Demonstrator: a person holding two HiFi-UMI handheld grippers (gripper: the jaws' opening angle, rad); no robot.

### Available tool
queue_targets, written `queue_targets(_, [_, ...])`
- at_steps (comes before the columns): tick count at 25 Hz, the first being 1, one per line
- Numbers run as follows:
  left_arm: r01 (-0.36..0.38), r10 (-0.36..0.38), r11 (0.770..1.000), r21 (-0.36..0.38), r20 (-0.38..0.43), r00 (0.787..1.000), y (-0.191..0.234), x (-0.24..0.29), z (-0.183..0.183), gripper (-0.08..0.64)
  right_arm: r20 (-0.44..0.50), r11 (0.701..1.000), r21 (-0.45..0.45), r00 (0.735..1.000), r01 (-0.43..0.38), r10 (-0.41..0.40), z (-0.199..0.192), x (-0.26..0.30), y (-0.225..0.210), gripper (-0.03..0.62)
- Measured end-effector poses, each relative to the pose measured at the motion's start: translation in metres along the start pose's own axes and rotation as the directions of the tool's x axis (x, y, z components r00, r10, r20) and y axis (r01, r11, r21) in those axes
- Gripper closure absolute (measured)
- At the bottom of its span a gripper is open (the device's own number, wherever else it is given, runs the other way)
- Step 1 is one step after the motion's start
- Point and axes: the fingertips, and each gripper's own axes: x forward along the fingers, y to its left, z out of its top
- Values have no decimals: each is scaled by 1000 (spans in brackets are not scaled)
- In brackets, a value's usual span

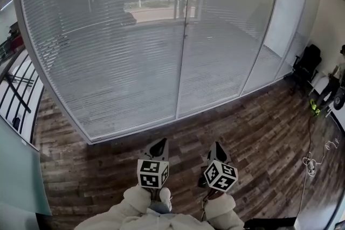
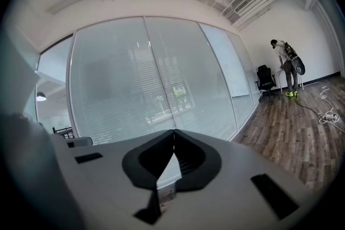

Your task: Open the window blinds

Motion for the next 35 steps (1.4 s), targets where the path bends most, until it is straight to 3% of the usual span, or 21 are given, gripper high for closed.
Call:
queue_targets(17, [-7,7,1000,3,-2,1000,88,154,52,561,-1,1000,5,1000,-22,22,42,184,18,578])
queue_targets(29, [13,-13,1000,21,-26,1000,103,230,71,561,-8,1000,1,1000,15,-15,66,261,-4,578])
queue_targets(35, [-14,14,1000,14,-33,999,119,263,73,561,-10,1000,7,1000,-14,14,75,305,-8,578])
